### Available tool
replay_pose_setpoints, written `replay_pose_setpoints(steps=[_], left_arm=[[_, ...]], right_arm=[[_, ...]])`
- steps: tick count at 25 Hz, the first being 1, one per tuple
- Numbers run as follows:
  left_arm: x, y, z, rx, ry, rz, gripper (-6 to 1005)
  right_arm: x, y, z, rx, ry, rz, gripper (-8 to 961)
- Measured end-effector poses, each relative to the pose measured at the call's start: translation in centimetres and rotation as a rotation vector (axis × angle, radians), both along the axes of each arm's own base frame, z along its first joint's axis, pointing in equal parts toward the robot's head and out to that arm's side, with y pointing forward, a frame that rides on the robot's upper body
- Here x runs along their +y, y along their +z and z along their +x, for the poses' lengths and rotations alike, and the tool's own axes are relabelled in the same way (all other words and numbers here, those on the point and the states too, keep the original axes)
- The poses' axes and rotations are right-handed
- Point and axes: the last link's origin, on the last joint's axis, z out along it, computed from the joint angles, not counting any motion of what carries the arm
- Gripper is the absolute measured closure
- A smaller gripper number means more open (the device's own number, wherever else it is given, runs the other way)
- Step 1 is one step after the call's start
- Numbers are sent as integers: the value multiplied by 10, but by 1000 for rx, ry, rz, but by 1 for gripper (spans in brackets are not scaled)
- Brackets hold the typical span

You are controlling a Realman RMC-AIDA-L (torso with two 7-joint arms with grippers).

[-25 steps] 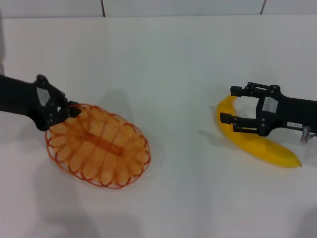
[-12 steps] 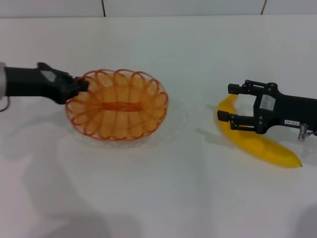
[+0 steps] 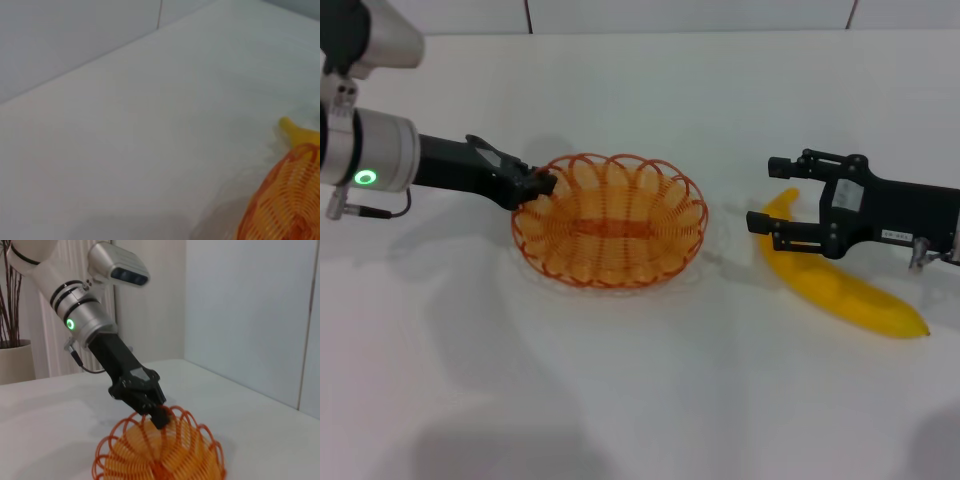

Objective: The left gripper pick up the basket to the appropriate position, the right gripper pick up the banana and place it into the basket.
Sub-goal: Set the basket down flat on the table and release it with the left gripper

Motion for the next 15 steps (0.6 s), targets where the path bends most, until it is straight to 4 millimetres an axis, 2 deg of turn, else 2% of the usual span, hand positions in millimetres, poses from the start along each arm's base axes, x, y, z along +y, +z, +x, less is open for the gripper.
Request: replay_pose_setpoints(steps=[15], left_arm=[[4, -20, 9, 35, 2, -31, 926]], right_arm=[[2, -5, -6, 5, 11, -7, 165]])
